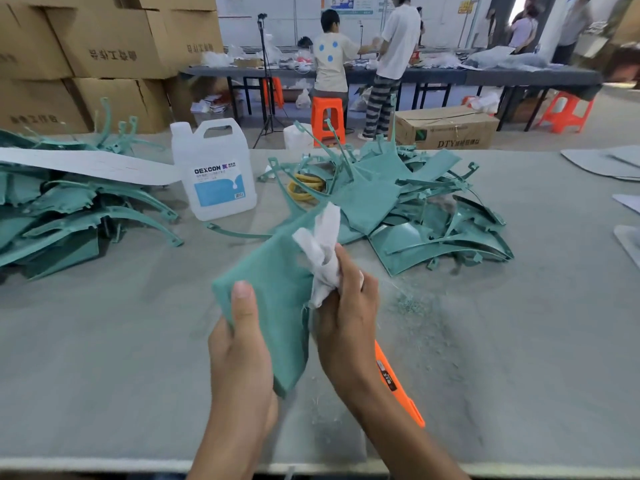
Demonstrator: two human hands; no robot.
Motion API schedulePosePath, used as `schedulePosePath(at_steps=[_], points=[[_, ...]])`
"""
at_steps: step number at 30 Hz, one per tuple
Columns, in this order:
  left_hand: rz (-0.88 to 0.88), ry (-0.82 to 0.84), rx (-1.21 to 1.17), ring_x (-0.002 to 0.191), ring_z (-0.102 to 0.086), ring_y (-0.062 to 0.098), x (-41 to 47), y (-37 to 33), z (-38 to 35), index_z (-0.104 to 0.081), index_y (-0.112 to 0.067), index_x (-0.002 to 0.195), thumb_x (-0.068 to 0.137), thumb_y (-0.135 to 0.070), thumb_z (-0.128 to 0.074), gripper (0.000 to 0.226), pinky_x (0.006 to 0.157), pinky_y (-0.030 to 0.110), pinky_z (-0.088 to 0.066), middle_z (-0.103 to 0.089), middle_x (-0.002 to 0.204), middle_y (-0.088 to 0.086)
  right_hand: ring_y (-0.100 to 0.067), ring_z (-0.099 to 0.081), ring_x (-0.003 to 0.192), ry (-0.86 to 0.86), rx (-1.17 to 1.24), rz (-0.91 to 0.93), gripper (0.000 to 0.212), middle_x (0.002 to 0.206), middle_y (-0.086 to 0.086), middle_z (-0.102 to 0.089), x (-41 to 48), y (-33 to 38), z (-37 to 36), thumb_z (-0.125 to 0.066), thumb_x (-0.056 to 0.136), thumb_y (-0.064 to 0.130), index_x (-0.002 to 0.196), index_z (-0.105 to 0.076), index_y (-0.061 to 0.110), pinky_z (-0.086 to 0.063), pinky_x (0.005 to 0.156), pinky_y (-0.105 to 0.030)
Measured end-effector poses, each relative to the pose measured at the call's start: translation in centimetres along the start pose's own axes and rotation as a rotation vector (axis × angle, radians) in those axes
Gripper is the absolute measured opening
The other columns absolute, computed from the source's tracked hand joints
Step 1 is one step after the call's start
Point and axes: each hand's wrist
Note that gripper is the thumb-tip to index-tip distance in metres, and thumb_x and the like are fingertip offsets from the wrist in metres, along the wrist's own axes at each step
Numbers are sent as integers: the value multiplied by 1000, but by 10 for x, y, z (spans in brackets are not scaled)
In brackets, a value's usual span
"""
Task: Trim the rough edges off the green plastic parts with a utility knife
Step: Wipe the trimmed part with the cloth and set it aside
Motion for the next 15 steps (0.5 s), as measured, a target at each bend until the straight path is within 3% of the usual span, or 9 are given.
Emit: schedulePosePath(at_steps=[3,4,6,8,9,11,12,13,15], points=[[-86,-245,25,90,-75,24,21,-1,17,-71,-32,95,100,-42,-57,18,77,41,-58,-78,92,-4,-23,-46,65,-68,397,-236,30,86,-13,-52,10,-6,14,-43,99,10,118,-61,25,-41,50,-33],[-95,-277,33,90,-75,22,27,-2,23,-67,-36,102,99,-35,-62,6,78,42,-59,-77,95,-4,-21,-42,59,-53,496,-295,23,79,-11,-50,11,-6,20,-41,103,12,112,-59,24,-38,47,-30],[-90,-255,36,88,-75,16,35,1,28,-53,-43,119,94,-24,-70,36,79,41,-60,-72,107,-3,-23,-56,67,127,597,-365,24,86,1,-63,3,4,23,-39,110,28,126,-56,33,-49,59,-36],[-45,-141,98,98,-73,20,36,5,19,-46,-42,127,91,-20,-73,51,86,44,-59,-64,122,6,-24,-68,98,345,624,-357,36,108,12,-71,-7,21,18,-39,108,51,141,-47,42,-53,87,-44],[-37,-62,203,109,-68,24,33,8,14,-50,-41,125,90,-22,-74,47,94,48,-56,-59,132,10,-20,-65,116,391,641,-342,41,123,14,-69,-13,26,14,-41,105,56,145,-45,44,-50,100,-45],[42,32,334,135,-50,24,25,14,7,-56,-42,120,97,-23,-64,31,110,47,-43,-43,151,10,1,-46,136,421,601,-270,41,144,26,-52,-18,32,11,-40,105,47,146,-41,46,-38,117,-33],[87,71,304,136,-49,21,22,17,7,-58,-39,122,103,-23,-54,25,109,44,-45,-45,151,10,10,-40,137,435,565,-223,40,144,33,-48,-21,34,10,-40,103,43,142,-42,47,-32,119,-27],[131,117,236,125,-60,18,18,18,5,-62,-32,121,107,-27,-44,23,98,38,-53,-58,141,10,11,-41,134,435,552,-197,38,141,34,-50,-23,34,8,-41,101,48,138,-47,46,-33,117,-26],[299,184,-69,89,-75,11,7,14,3,-69,-22,105,103,-43,-40,36,67,26,-60,-78,103,1,2,-48,128,354,464,-167,43,132,19,-57,-28,35,3,-43,99,62,134,-55,41,-39,107,-25]])
Point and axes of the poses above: each hand's wrist, its own x-axis towards the middle knuckle, its own z-axis out of the back of the hand, y = z × x
